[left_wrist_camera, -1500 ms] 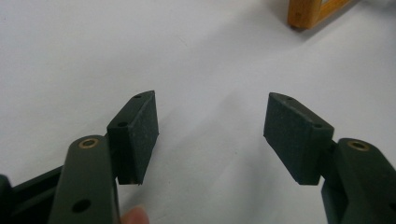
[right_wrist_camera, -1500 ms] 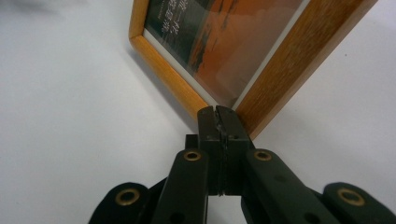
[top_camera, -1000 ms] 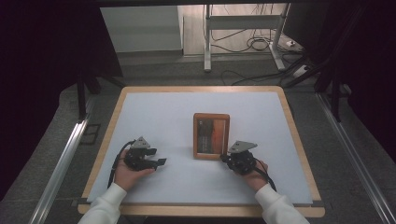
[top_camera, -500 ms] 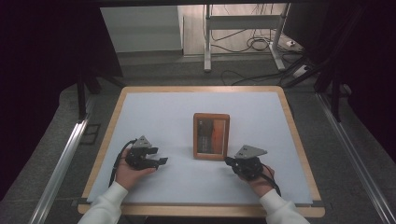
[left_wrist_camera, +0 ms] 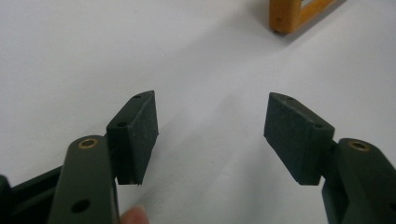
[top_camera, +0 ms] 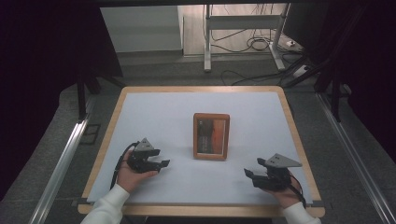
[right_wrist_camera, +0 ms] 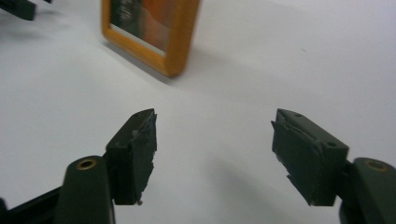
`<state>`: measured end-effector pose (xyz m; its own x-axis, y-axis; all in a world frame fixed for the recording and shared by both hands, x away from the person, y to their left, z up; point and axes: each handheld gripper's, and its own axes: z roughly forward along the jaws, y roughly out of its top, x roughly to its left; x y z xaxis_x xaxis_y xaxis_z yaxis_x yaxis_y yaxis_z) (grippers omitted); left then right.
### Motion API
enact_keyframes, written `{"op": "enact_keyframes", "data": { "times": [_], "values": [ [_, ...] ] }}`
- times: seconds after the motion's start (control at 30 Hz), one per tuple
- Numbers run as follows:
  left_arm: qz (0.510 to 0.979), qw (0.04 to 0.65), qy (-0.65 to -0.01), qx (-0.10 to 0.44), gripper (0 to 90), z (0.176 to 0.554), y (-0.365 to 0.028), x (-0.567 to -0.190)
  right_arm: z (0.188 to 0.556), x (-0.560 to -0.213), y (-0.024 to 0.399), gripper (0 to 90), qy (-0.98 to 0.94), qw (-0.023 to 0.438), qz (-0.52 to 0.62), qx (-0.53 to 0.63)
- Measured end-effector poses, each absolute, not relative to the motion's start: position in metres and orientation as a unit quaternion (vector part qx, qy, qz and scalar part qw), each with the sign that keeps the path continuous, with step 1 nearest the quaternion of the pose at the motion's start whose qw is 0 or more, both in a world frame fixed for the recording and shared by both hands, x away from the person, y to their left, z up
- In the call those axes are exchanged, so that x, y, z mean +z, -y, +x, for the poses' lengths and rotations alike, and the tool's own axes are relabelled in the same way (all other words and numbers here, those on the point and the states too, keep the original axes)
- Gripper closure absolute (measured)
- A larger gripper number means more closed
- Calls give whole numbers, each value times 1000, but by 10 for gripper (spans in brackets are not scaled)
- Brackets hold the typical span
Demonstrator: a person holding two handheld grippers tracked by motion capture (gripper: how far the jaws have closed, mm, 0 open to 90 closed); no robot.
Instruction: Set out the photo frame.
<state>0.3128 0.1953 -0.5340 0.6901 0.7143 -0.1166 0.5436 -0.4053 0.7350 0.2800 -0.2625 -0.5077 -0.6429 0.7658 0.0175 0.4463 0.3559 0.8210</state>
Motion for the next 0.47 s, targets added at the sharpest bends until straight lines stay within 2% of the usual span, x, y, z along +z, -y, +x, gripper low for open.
{"op": "enact_keyframes", "data": {
  "times": [0.1, 0.47],
  "values": [
    [833, 391, -375, 114, 344, 311, -194, -533, 282, -509, 274, 280, -790, 191, 399, 424],
    [838, 389, -367, 110, 344, 315, -192, -537, 286, -510, 273, 249, -789, 192, 403, 422]
  ]
}}
